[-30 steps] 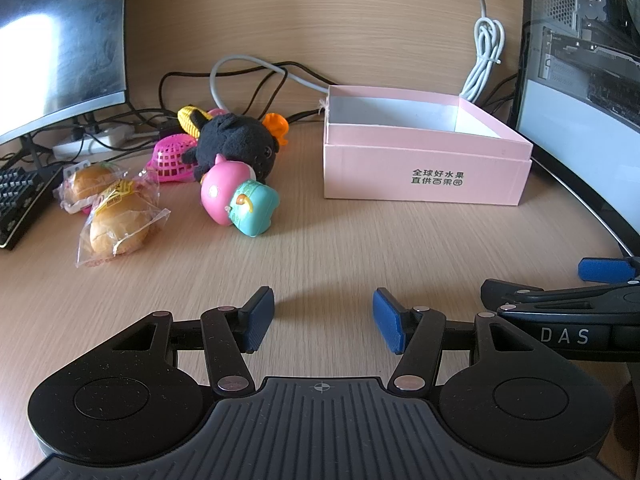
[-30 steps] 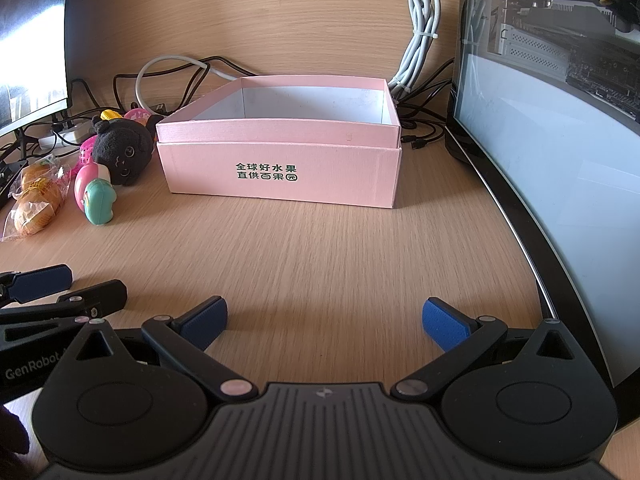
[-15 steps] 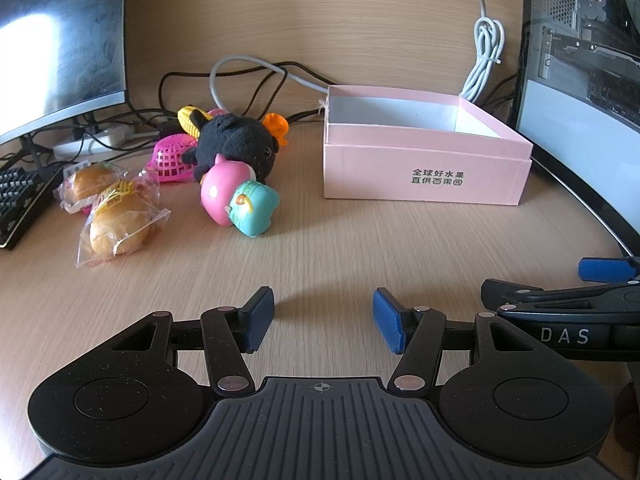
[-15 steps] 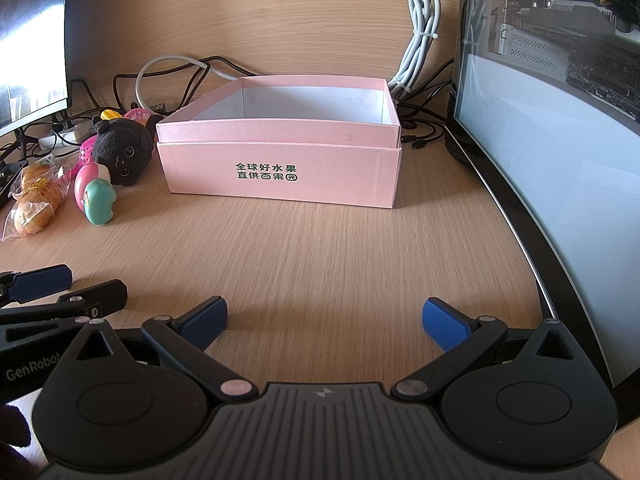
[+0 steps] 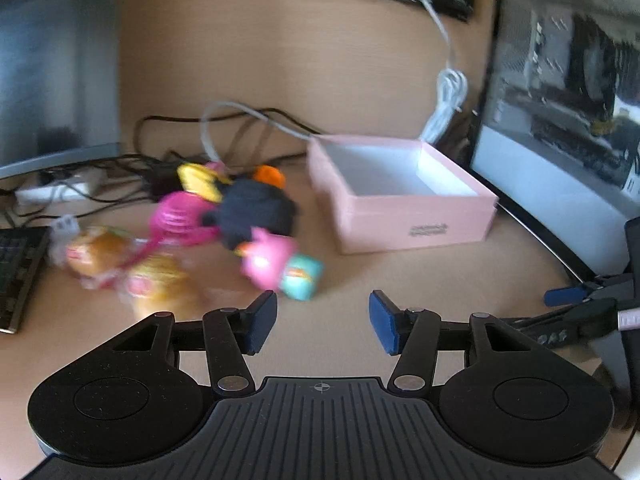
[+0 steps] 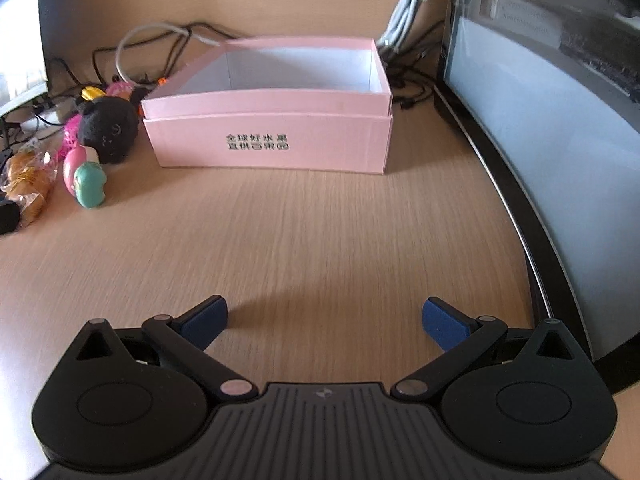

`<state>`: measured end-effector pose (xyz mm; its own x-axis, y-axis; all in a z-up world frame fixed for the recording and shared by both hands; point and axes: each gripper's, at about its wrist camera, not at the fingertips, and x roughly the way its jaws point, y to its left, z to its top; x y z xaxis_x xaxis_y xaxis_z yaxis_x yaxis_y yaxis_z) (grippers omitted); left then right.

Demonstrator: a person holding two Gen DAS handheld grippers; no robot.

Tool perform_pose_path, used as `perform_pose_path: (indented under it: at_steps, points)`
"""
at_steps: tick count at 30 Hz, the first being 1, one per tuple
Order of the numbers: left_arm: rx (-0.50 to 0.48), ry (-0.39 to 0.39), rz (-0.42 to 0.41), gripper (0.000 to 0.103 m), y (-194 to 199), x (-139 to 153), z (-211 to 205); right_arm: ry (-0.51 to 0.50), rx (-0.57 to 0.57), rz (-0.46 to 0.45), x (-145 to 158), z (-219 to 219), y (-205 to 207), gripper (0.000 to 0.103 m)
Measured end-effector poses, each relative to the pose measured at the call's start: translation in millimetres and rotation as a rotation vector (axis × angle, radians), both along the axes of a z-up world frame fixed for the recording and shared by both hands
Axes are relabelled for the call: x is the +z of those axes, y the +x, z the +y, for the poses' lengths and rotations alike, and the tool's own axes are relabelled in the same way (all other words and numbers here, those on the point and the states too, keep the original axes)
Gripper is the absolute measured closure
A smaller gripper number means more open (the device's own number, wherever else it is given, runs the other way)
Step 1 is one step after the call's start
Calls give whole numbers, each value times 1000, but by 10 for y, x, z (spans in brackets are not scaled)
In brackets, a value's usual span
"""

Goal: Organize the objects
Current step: 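Grasp a wrapped bun packet with left tool while right tool grasps another bun packet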

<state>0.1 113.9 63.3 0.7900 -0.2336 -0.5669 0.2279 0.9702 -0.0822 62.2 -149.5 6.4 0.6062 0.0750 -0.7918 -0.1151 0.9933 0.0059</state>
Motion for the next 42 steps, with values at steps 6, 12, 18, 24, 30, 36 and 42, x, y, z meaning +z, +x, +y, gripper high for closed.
perform_pose_path:
  at_steps: [6,12,18,24,30,36,42]
  points:
    - [263,-132,138,47,348,15,830,10,-46,149,78,163,166,0]
    - [332,-198,263,47,919,-85,930,139,-83,-14,803,429,-46,0]
    - [405,-36,287,37,1174,-279,770,-11,86,-295,1395,732,-157,0]
    - [386,-8,191,42,1092,-379,756,23,263,-292,1266,999,49,0]
    - [317,22,183,49,629,-283,860,52,479,-211,1046,1737,459,0]
    - [317,-25,254,49,-67,-275,1308,24,717,-153,789,2861,674,0]
    - [425,-79,269,48,-347,-262,1623,-54,769,-111,474,3790,1026,13]
